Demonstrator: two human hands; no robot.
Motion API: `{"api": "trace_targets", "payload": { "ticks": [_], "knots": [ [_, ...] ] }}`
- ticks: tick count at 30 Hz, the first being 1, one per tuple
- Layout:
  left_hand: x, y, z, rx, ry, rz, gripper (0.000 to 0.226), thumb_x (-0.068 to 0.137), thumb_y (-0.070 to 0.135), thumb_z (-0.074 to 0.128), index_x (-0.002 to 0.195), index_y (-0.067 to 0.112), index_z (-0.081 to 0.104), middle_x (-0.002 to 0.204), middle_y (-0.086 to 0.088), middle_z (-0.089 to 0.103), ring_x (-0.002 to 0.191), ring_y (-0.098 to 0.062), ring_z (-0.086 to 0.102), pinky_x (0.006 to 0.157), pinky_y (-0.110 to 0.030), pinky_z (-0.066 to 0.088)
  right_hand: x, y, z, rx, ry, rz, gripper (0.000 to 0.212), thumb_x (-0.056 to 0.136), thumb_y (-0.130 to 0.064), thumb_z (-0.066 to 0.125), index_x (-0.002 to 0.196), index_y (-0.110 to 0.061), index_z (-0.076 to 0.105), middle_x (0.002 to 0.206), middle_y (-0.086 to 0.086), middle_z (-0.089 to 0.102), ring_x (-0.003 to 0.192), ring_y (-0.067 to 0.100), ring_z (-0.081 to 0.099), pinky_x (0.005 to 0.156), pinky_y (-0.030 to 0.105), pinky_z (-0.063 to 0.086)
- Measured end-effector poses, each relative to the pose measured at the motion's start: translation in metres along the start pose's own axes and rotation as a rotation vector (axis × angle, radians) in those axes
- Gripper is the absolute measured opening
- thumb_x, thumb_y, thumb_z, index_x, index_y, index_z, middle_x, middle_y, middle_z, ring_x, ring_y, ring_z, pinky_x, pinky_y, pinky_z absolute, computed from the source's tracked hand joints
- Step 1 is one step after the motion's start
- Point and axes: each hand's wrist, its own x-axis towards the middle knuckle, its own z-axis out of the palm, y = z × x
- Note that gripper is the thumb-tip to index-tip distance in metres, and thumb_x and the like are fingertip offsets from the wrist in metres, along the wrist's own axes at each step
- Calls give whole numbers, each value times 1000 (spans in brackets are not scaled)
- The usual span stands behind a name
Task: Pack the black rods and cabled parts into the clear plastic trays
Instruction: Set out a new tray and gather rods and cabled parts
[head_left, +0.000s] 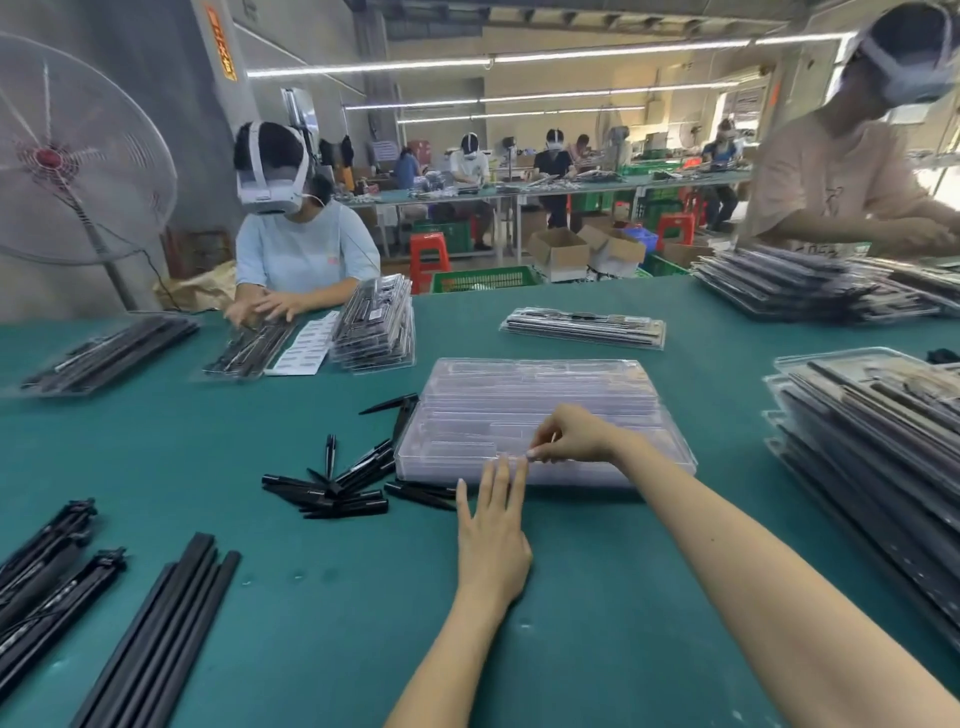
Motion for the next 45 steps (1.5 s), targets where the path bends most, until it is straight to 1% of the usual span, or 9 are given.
{"api": "trace_targets", "payload": {
  "ticks": [3,14,17,21,28,32,35,42,45],
  "knots": [
    [0,1,-1,19,37,10,85,82,5,46,153,22,3,159,-4,14,147,-21,5,116,-50,0,1,2,0,52,-17,51,22,86,-22,70,92,-1,74,74,6,65,60,6,55,64,21,46],
    [0,2,-5,72,10,29,82,81,7,46,153,18,8,158,-2,17,147,-22,6,115,-51,-11,3,-3,10,-166,38,28,21,95,-18,54,91,-8,72,91,11,71,82,23,63,77,33,49],
    [6,4,-9,100,67,72,80,60,10,67,137,10,49,141,-4,50,132,-19,45,113,-50,20,0,1,18,-275,83,17,25,99,-23,47,93,-12,69,95,7,69,87,25,60,74,33,46],
    [23,9,-13,166,-68,59,70,83,12,42,148,10,16,149,-4,24,139,-21,23,112,-43,18,-1,5,28,-310,179,12,21,98,-19,44,88,-15,63,98,8,68,92,27,59,65,30,34],
    [23,11,-21,194,68,137,69,39,20,76,108,9,70,104,2,65,98,-16,64,85,-28,52,-6,4,46,-499,316,-25,19,100,-22,37,100,-11,52,110,8,59,101,27,52,68,31,32],
    [27,7,-16,162,-60,91,75,76,13,51,146,11,25,144,0,31,137,-17,28,112,-34,22,-7,3,47,-530,360,-20,25,103,-24,33,112,-9,51,117,6,56,108,23,48,71,30,33],
    [29,4,-13,186,-112,69,77,82,11,40,150,12,6,152,1,17,143,-17,11,116,-35,10,-10,-3,48,-586,337,15,25,103,-21,32,117,-9,49,121,6,54,112,23,46,77,31,38],
    [28,3,-16,147,-172,97,75,79,9,42,148,12,14,153,-4,17,142,-20,13,116,-36,7,9,-36,-41,-427,671,47,22,98,-5,33,106,-6,54,108,12,56,99,26,47,72,33,38],
    [50,13,-26,75,-141,96,58,81,16,46,137,11,31,139,-7,31,132,-27,26,114,-40,11,15,-38,-73,-566,570,-7,18,99,-9,37,107,-3,52,110,14,54,101,29,46,75,37,41]
  ]
}}
